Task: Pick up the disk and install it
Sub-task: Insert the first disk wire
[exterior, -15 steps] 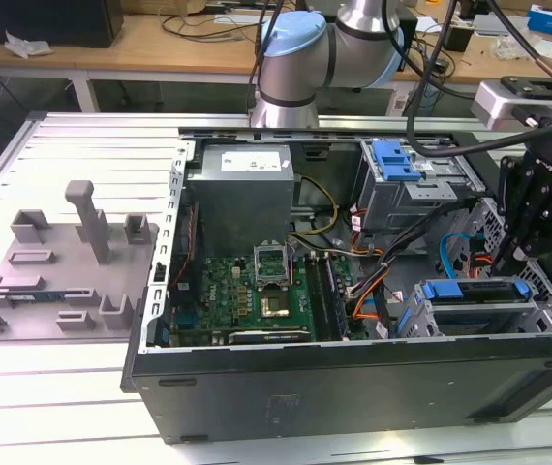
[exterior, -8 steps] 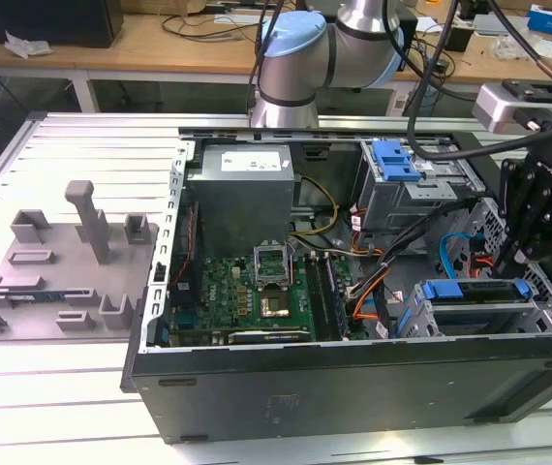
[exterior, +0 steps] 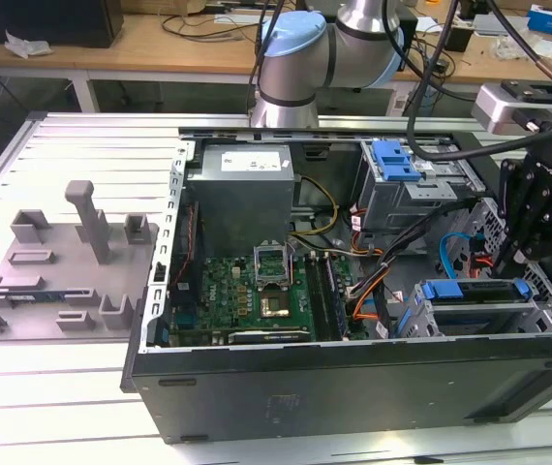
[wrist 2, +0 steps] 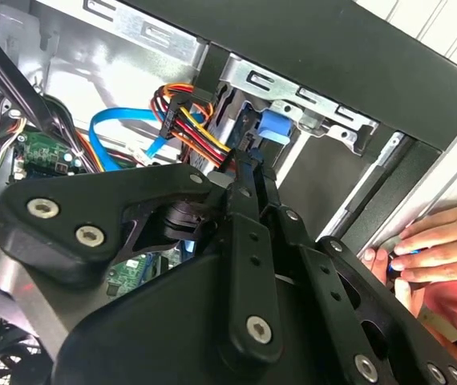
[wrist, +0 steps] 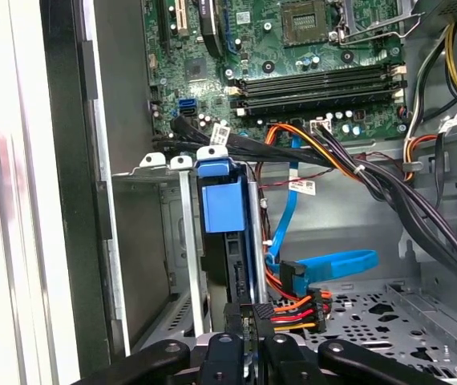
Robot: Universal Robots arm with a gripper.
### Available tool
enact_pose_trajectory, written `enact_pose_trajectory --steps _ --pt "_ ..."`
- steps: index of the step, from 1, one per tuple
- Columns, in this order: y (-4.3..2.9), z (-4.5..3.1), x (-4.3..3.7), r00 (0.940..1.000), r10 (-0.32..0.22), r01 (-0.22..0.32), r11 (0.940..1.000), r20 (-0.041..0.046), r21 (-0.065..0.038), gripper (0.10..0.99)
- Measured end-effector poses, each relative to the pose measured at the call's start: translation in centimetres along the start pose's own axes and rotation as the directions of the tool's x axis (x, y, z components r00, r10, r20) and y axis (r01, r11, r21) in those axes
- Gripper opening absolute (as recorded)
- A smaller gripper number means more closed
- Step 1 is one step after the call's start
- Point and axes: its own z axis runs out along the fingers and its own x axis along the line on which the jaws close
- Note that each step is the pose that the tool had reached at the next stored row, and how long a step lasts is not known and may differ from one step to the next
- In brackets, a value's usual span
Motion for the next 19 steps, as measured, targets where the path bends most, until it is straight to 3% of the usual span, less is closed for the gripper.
enact_pose_trajectory --steps 4,7,12,19 --pt "0.02 -0.02 -0.17 1.0000 -0.001 0.001 1.0000 -0.0001 0.001 0.169" --pt "0.12 -0.02 -0.19 1.0000 -0.010 0.010 0.9997 0.0020 0.024 0.169" --pt "0.51 0.02 -0.15 0.9999 -0.010 0.010 0.9996 0.0021 0.025 0.169" --pt "0.49 0.08 0.16 0.9998 -0.020 0.020 0.9994 0.0025 0.028 0.169"
